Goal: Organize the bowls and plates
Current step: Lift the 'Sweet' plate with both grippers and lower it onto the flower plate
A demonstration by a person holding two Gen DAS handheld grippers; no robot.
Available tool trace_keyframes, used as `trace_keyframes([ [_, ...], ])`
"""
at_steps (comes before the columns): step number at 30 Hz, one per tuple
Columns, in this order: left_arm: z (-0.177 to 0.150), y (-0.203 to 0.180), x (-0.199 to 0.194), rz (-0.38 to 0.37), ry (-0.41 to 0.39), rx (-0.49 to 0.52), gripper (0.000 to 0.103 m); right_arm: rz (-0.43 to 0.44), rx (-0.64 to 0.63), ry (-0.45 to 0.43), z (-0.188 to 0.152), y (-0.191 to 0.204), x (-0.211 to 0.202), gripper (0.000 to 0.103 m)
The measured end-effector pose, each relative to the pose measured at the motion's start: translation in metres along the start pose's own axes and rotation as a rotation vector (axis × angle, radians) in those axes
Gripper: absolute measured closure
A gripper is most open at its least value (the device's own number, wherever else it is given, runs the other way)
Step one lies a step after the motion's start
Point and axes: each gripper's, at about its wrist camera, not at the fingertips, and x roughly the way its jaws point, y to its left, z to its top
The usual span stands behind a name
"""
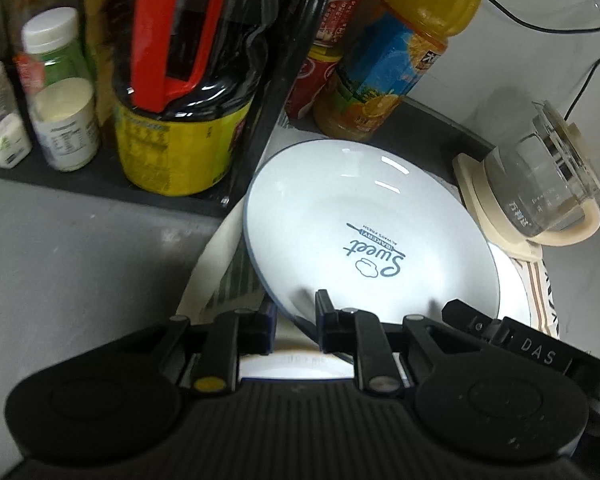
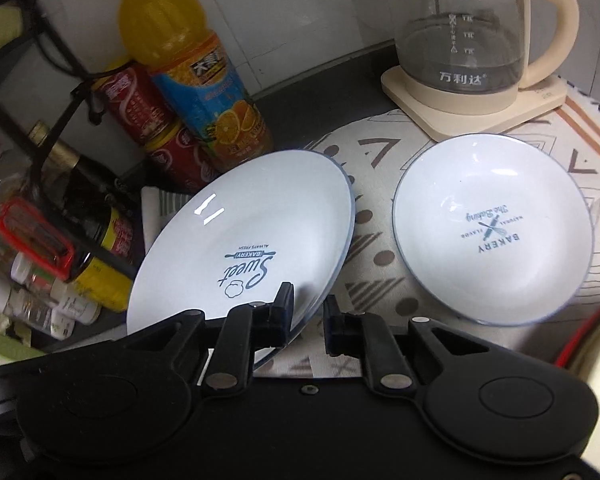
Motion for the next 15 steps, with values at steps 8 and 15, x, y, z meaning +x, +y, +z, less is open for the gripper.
trace_keyframes([
  [8, -0.037, -0.006, -0.028, 0.006, -0.016, -0.015, 0.085, 0.017, -0.032, -0.019, -0.018, -0.01, -0.034, 0.089],
  [15, -0.071, -0.001, -0.049, 0.043, -0.034, -0.059, 0.084, 0.044, -0.097, -0.014, -0.039, -0.01, -0.052, 0.089],
])
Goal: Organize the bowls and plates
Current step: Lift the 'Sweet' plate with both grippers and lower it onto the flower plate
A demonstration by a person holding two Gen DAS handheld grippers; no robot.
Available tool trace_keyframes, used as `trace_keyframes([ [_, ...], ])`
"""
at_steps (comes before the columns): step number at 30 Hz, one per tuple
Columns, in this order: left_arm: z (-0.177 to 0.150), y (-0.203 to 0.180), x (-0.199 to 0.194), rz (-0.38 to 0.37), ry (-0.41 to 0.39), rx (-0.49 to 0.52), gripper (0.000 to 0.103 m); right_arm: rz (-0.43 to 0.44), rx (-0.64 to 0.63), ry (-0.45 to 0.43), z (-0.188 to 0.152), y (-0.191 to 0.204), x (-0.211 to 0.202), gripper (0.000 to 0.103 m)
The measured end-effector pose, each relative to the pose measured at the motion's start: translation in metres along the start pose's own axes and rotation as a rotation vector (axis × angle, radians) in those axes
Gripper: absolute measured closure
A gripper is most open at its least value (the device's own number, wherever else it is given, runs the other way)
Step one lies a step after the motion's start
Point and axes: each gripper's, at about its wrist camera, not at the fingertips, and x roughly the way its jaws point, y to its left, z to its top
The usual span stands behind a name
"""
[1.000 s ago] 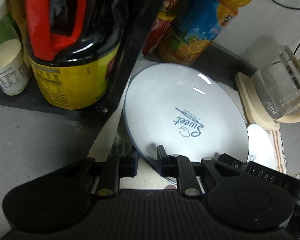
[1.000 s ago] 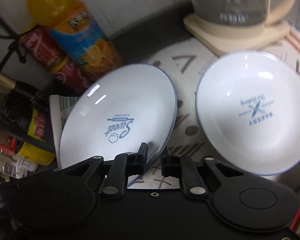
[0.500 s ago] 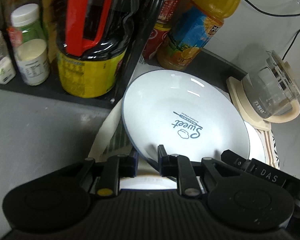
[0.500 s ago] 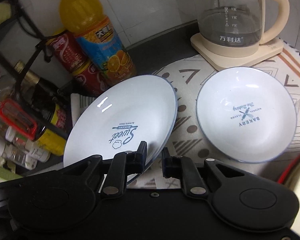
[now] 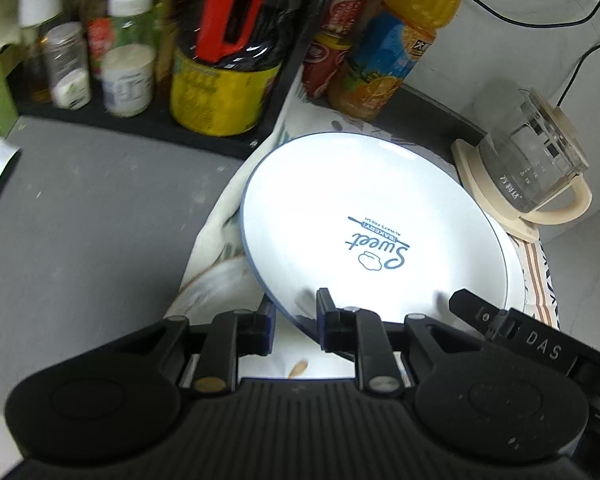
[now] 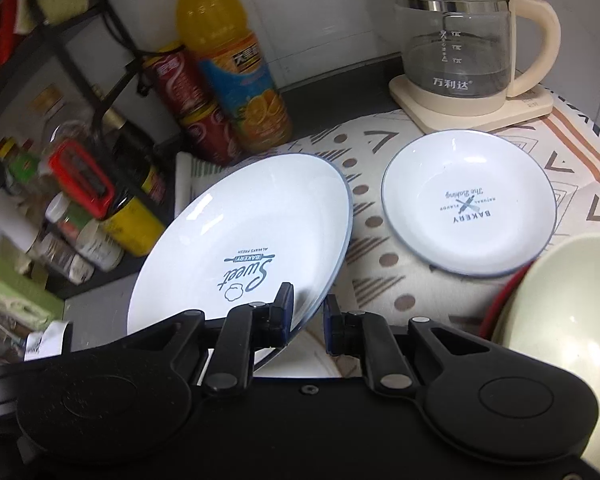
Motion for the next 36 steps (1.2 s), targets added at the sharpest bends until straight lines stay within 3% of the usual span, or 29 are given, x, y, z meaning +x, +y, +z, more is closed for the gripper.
trace_keyframes([
  [10, -0.037, 0.015, -0.021, 0.048, -0.013, -0.049, 0.084, 0.042, -0.055, 0.036, -0.03, 0.004, -0.011, 0.089],
  [21, -0.052, 0.026, -0.04, 0.083, -0.025, -0.079, 0.084, 0.074, -0.089, 0.051, -0.046, 0.009, -0.019, 0.089],
  [36, -0.078, 0.016, -0.035, 0.076, 0.042, -0.033, 0.081, 0.038, -0.102, 0.073, -0.066, -0.011, -0.028, 0.089],
])
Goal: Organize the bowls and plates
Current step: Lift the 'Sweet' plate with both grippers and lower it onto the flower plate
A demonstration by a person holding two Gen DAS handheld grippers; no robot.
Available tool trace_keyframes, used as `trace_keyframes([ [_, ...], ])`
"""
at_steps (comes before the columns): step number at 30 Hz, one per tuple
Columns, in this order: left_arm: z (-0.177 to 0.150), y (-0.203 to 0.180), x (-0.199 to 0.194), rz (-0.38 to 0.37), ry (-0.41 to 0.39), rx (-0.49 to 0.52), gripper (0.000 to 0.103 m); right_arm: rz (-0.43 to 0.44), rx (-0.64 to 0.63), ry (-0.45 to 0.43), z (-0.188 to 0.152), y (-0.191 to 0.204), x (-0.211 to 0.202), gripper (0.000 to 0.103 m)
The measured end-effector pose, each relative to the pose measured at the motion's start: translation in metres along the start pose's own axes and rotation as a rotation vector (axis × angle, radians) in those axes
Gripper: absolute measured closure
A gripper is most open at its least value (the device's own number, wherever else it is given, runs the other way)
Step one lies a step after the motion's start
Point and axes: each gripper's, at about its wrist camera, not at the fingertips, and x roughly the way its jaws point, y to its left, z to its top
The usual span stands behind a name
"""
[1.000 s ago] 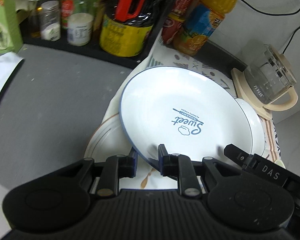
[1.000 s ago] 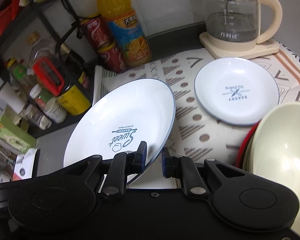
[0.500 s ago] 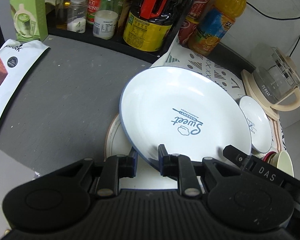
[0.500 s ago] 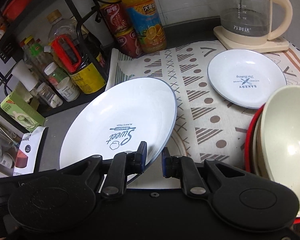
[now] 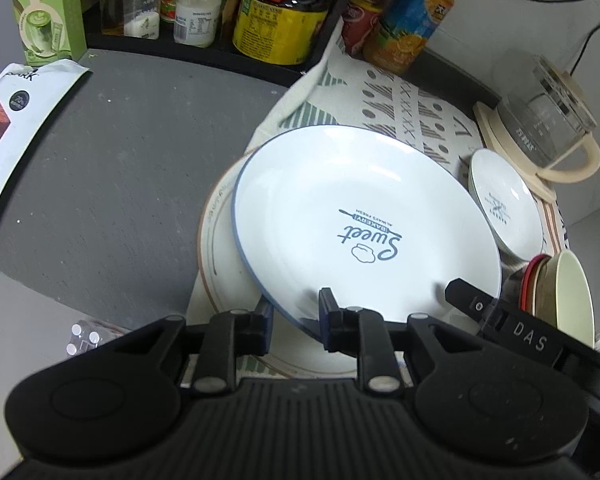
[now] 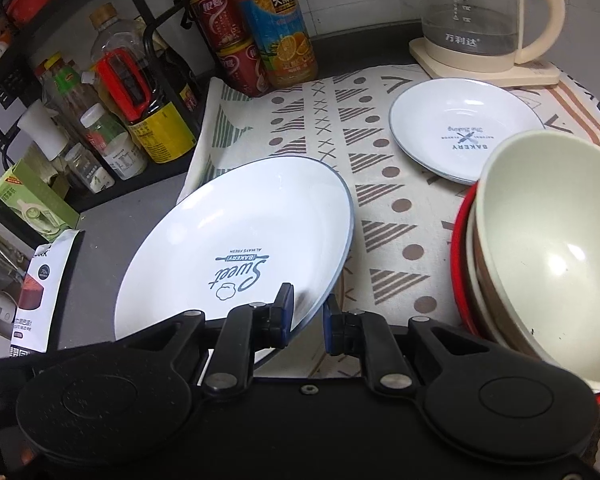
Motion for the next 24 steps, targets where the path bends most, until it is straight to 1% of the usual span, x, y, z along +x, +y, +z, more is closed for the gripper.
trace_keyframes([
  [4, -0.003, 0.002, 0.005, -0.003, 0.036, -0.006, 0.08, -0.003, 0.012, 0.01, -0.003, -0.003, 0.0, 0.089],
  [11, -0.003, 0.007, 0.01, -0.012, 0.088, -0.017, 0.078, 0.007, 0.075, 0.036, -0.006, -0.007, 0.005, 0.09],
  [14, 0.0, 0.006, 0.011, -0.027, 0.121, -0.006, 0.077, 0.004, 0.098, 0.042, -0.006, -0.009, 0.006, 0.091],
  [16, 0.002, 0.004, 0.011, -0.032, 0.137, 0.029, 0.074, 0.004, 0.111, 0.046, -0.006, -0.01, 0.008, 0.092],
  [18, 0.003, 0.003, 0.009, -0.033, 0.135, 0.061, 0.069, 0.003, 0.109, 0.045, -0.006, -0.008, 0.008, 0.092],
  [20, 0.004, 0.005, 0.009, -0.015, 0.141, 0.083, 0.068, 0.006, 0.106, 0.038, -0.006, -0.006, 0.009, 0.093],
  [22, 0.006, 0.009, 0.008, 0.006, 0.132, 0.093, 0.066, 0.005, 0.109, 0.031, -0.004, -0.007, 0.008, 0.095],
  [24, 0.01, 0.014, 0.006, 0.006, 0.128, 0.089, 0.064, 0.012, 0.119, 0.027, -0.001, -0.01, 0.009, 0.096],
])
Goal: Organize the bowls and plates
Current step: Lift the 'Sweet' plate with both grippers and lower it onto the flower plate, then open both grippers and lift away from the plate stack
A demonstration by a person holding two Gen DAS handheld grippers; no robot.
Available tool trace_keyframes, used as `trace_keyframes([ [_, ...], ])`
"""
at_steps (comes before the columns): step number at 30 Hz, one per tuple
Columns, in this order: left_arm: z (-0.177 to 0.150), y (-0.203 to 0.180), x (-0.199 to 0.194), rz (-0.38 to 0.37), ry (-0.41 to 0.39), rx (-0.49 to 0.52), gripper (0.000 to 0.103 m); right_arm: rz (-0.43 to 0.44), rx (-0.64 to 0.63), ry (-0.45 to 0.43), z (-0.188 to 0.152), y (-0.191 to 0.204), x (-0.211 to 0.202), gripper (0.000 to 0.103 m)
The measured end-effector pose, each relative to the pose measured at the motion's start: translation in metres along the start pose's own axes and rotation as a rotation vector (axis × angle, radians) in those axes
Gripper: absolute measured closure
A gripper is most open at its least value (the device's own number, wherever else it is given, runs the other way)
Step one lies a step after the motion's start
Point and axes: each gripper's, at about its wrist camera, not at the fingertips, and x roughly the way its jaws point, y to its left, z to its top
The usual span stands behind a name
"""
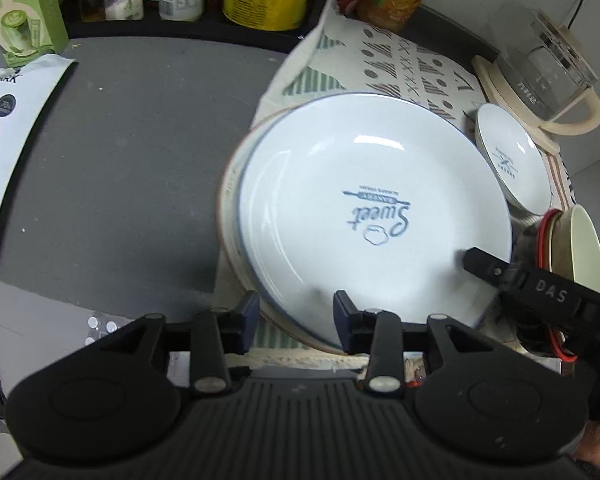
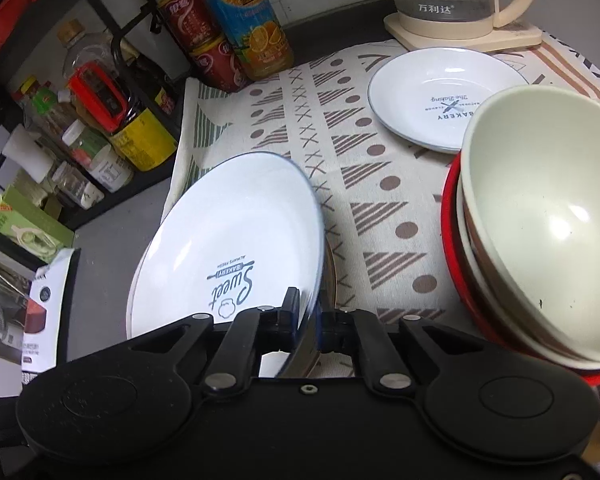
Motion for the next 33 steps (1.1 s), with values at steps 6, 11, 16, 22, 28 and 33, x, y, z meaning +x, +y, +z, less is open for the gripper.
trace_keyframes([
  [6, 0.016, 0.014, -0.003, 0.021, -0.023, -0.026, 0.063, -0.014, 0.006, 0.01, 0.001, -0.002, 0.005, 0.096],
  [11, 0.029, 0.018, 0.003, 0.057, -0.048, -0.043, 0.063, -0.042, -0.022, 0.014, 0.003, 0.002, 0.008, 0.096],
  [16, 0.033, 0.019, 0.014, 0.07, -0.04, -0.057, 0.063, -0.053, -0.04, 0.022, 0.003, 0.003, 0.01, 0.094],
  [22, 0.031, 0.025, 0.023, 0.083, -0.038, -0.083, 0.063, -0.064, -0.051, 0.027, 0.004, 0.001, 0.014, 0.093],
  [28, 0.031, 0.033, 0.024, 0.064, -0.063, -0.114, 0.07, -0.056, -0.066, 0.05, 0.003, 0.003, 0.023, 0.091],
  [33, 0.036, 0.036, 0.025, 0.052, -0.067, -0.125, 0.08, -0.051, -0.067, 0.077, 0.002, 0.005, 0.031, 0.09],
])
